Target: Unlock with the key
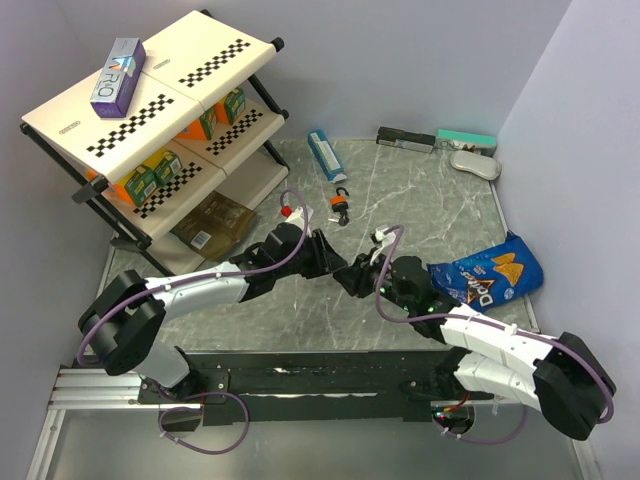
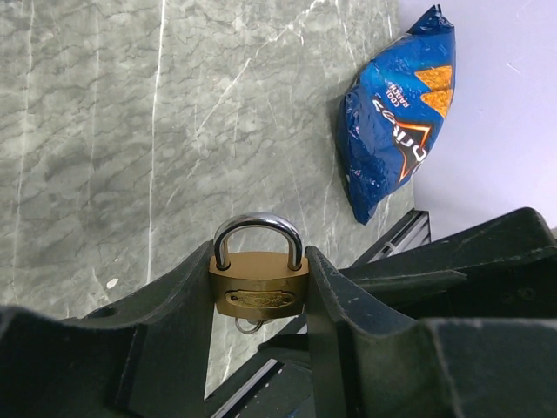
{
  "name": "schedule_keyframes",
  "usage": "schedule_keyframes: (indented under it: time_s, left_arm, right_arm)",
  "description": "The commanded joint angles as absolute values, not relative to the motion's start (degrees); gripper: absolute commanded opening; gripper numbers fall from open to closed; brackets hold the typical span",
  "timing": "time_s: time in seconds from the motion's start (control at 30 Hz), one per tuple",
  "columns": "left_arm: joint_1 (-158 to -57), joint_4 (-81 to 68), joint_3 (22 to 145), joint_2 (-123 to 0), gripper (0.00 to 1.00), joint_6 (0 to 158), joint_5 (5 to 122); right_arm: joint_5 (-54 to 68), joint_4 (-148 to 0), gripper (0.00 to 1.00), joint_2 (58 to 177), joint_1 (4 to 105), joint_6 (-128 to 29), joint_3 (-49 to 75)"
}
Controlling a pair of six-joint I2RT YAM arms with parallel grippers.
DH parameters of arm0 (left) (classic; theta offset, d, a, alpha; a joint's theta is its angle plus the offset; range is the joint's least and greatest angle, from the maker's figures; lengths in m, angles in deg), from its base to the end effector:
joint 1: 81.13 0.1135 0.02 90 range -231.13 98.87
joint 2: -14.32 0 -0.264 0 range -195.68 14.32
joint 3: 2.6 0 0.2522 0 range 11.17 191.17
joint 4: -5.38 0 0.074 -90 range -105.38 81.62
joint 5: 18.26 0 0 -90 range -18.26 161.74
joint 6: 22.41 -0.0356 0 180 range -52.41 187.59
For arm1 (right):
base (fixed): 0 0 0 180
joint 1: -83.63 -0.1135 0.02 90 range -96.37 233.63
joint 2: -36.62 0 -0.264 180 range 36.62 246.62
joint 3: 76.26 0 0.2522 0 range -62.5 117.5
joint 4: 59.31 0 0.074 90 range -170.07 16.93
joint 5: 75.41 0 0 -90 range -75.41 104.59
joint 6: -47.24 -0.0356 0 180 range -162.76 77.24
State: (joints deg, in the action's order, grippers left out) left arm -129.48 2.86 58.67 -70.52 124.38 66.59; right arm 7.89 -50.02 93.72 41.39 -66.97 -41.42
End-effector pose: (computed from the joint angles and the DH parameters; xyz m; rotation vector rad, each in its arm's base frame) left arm 0.2141 -0.2455 0.2274 -0.1031 2.2585 -1.1812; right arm 0.1575 0.1487 0.2151 -0.3838 1.8560 0.9183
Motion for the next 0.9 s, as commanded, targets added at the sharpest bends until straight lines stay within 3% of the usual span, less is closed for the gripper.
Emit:
schedule_keyframes:
  time_s: [0.0,0.33,0.87]
  left_arm:
    - [-130.3,3.8,60.5,-67.9,0.01,124.5,65.8]
    - [-130.3,3.7,60.0,-67.3,0.01,124.5,66.4]
    - [-130.3,6.3,58.8,-66.1,0.01,124.5,65.1]
  right_arm:
    - [7.6,-45.4,0.36,94.5,41.1,-67.7,-40.4]
    - [8.6,-45.7,0.38,94.8,41.4,-68.0,-40.8]
    - [4.2,-39.3,0.03,95.8,44.6,-71.8,-43.9]
